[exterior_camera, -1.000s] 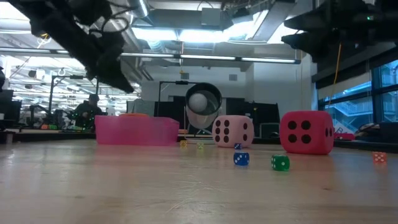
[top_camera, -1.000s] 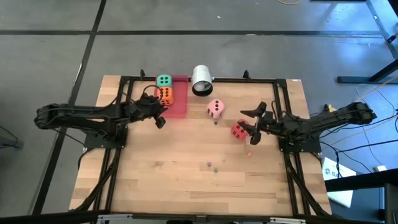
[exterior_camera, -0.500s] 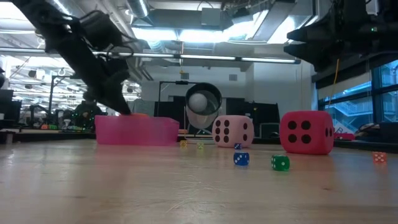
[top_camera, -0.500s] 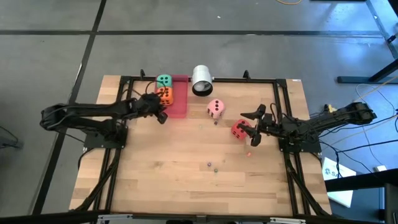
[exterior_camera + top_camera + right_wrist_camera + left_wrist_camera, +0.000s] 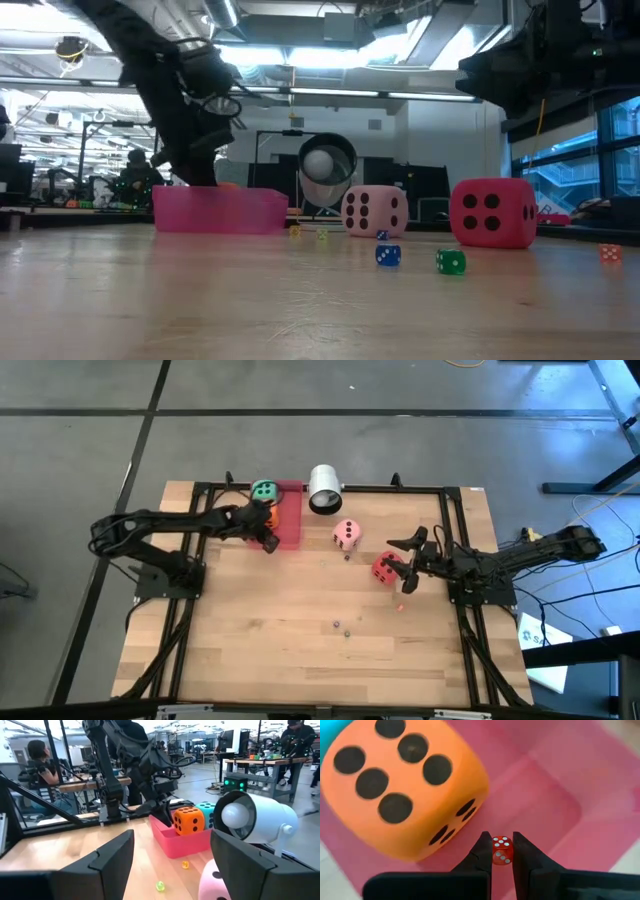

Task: Pick & Place Dice
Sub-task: Put the small red dice into the red bin

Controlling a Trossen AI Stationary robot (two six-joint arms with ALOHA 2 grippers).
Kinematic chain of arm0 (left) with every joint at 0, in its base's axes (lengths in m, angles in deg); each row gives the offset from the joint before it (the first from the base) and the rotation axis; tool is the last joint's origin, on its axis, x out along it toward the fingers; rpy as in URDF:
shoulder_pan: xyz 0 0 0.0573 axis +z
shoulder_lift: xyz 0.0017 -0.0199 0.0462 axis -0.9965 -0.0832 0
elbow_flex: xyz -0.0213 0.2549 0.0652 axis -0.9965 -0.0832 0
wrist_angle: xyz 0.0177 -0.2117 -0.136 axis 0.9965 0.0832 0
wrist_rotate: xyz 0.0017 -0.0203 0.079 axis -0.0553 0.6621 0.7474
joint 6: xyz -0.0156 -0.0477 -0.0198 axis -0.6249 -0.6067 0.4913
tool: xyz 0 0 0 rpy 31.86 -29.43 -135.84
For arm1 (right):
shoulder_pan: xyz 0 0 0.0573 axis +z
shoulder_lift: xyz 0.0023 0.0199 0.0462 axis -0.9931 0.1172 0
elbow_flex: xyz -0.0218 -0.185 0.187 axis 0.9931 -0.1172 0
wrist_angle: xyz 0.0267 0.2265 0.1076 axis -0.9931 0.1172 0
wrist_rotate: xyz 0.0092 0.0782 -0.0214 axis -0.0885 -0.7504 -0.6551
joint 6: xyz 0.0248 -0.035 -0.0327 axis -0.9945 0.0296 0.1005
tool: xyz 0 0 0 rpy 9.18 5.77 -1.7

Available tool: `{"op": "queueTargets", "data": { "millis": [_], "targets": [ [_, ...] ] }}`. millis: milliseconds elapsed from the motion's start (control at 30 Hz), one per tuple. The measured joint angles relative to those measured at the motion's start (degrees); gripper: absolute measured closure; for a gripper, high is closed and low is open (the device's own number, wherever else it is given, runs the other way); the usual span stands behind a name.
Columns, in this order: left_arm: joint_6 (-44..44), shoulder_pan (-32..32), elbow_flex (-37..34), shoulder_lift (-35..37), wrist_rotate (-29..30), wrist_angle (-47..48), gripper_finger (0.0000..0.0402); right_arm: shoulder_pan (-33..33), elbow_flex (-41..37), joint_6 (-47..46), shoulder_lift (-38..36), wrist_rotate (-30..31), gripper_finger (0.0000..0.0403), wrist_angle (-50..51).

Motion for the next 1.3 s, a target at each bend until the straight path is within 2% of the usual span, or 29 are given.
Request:
{"op": "queueTargets", "data": {
  "millis": [200,467,700,1300],
  "targets": [
    [-0.6,0.0,6.2,-4.1,2.5,9.3,0.0384,-1.1,0.0,0.0,0.0,0.0,0.0142,1.7],
    [-0.1,0.0,7.1,-9.0,0.4,9.9,0.0384,-1.1,0.0,-0.9,0.0,-0.2,0.0142,2.8],
    [0.3,0.0,7.1,-10.3,0.5,9.8,0.0382,-1.1,0.0,-1.3,0.0,-0.2,0.0142,3.7],
    [2.0,0.0,7.1,-9.6,0.4,9.0,0.0293,-1.1,0.0,-1.5,0.0,-0.2,0.0142,3.8]
  ]
}}
